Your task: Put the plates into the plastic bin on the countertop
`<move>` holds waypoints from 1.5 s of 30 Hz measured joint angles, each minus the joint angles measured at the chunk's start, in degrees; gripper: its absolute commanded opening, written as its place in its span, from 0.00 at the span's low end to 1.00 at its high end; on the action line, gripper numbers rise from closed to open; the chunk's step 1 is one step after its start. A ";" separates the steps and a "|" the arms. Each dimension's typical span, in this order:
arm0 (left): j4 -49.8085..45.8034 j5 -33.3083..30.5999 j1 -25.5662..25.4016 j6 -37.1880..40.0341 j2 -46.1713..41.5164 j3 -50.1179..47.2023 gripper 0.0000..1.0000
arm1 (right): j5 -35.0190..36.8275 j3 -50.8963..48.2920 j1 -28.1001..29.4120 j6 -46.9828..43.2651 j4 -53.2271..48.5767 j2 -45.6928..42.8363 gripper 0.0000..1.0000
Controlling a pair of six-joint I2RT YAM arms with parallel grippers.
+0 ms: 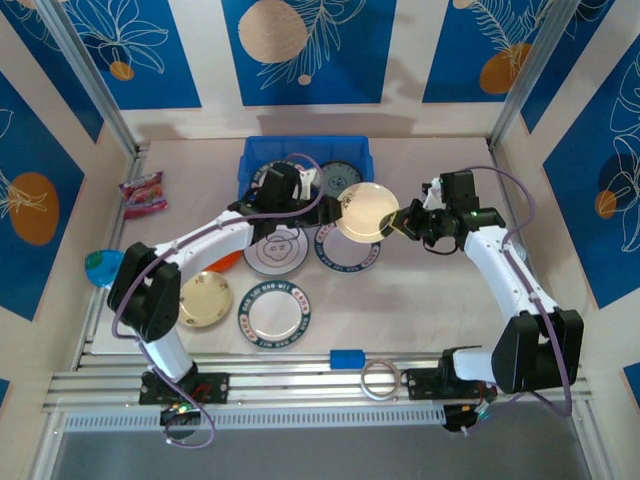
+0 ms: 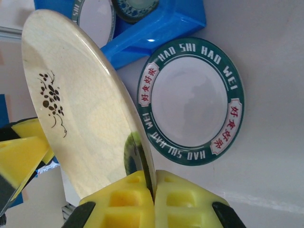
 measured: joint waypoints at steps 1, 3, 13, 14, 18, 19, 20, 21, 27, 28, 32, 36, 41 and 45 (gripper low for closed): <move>0.02 -0.33 0.13 0.09 -0.28 0.00 0.41 | -0.52 0.20 0.22 -0.20 0.44 0.37 0.00; 0.07 -0.83 0.28 0.20 -0.90 -0.13 0.39 | -1.46 0.48 0.52 -0.50 0.83 1.16 0.00; -0.90 -2.93 0.87 0.72 -1.68 -0.57 0.04 | -3.93 2.10 2.16 -1.09 1.77 4.11 0.00; -0.87 -3.13 0.87 0.57 -1.70 -0.57 0.00 | -3.91 2.43 2.34 -1.11 1.73 4.24 0.00; -0.85 -4.02 1.16 0.13 -2.40 -0.74 0.00 | -3.93 3.56 2.86 -1.51 1.92 5.14 0.00; -0.85 -4.26 1.22 0.11 -2.67 -0.87 0.00 | -4.07 3.87 2.91 -1.68 1.97 5.49 0.05; -0.87 -4.52 1.31 0.11 -2.89 -0.98 0.00 | -4.17 4.22 2.97 -1.73 2.01 5.95 0.13; -0.96 -4.87 1.38 0.11 -3.02 -1.01 0.00 | -4.39 4.63 2.97 -1.90 1.95 6.49 0.28; -2.99 -5.99 2.99 1.03 -3.21 -1.07 0.00 | -3.61 9.44 3.69 -2.45 1.16 9.94 0.53; -3.39 -6.21 3.69 1.20 -3.21 -1.07 0.00 | -3.04 9.92 3.67 -2.43 1.05 9.99 0.53; -5.22 -8.55 6.54 2.67 -3.23 -0.94 0.00 | -1.36 10.67 2.69 -2.12 0.83 9.55 0.54; -8.57 -11.17 8.44 5.14 -3.19 0.70 0.00 | -0.11 9.49 -0.28 -1.01 1.49 8.37 0.53; -11.02 -13.22 9.97 8.02 -2.01 6.56 0.00 | 0.68 6.49 -2.91 0.39 2.71 7.50 0.52; -11.76 -14.75 11.08 10.36 0.92 12.48 0.00 | 0.66 4.96 -3.08 1.01 3.10 7.50 0.52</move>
